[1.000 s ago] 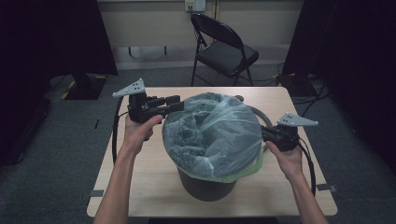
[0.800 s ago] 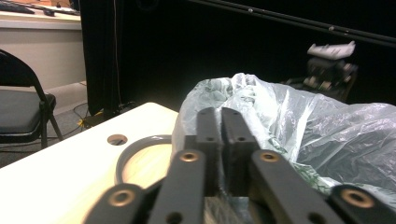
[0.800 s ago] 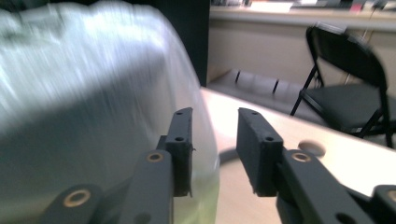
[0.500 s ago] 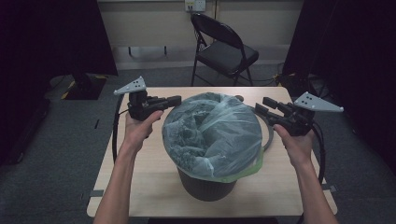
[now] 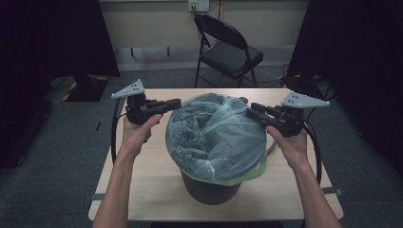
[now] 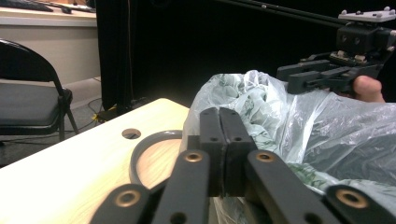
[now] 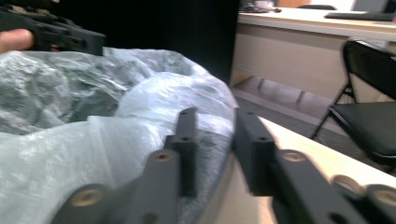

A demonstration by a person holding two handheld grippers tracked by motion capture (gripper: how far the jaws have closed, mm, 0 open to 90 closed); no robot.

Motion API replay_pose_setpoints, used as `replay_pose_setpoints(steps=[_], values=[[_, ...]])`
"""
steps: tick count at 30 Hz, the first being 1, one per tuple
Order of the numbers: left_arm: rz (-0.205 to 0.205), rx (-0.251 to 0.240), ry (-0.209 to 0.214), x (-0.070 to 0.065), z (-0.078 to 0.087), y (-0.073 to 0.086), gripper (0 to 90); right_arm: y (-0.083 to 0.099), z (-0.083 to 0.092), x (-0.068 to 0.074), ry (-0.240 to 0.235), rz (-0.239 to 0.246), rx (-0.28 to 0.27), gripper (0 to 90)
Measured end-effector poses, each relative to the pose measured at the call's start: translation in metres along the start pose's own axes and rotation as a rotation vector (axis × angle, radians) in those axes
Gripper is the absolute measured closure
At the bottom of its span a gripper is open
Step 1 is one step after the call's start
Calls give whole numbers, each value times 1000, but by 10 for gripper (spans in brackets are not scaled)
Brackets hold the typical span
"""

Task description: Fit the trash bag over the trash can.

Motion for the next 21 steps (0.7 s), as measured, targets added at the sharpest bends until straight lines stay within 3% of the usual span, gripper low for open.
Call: replay_pose_setpoints(steps=[4, 9, 12, 17, 18, 21], values=[[0, -5, -9, 3, -4, -1, 900, -5, 7, -4, 10, -10, -42, 900], [29, -16, -49, 14, -8, 0, 900, -2, 21, -3, 22, -4, -66, 900], [42, -23, -47, 17, -9, 1, 900, 9, 33, -7, 26, -43, -99, 900], [54, -15, -52, 20, -11, 5, 900, 33, 34, -14, 37, -67, -61, 900], [55, -13, -61, 22, -11, 6, 900, 31, 34, -14, 37, -64, -74, 889], [69, -26, -93, 24, -7, 5, 801, 14, 34, -11, 24, -54, -107, 709]])
Point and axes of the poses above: each handheld gripper's, and its own axes: z roughly backward along the jaws, y roughly out of its underside, x roughly to its left, the point moved 9 cm from there along -z, roughly forward along the jaws, and after that the axes turned 4 degrees about x, right-handed, at the moved point
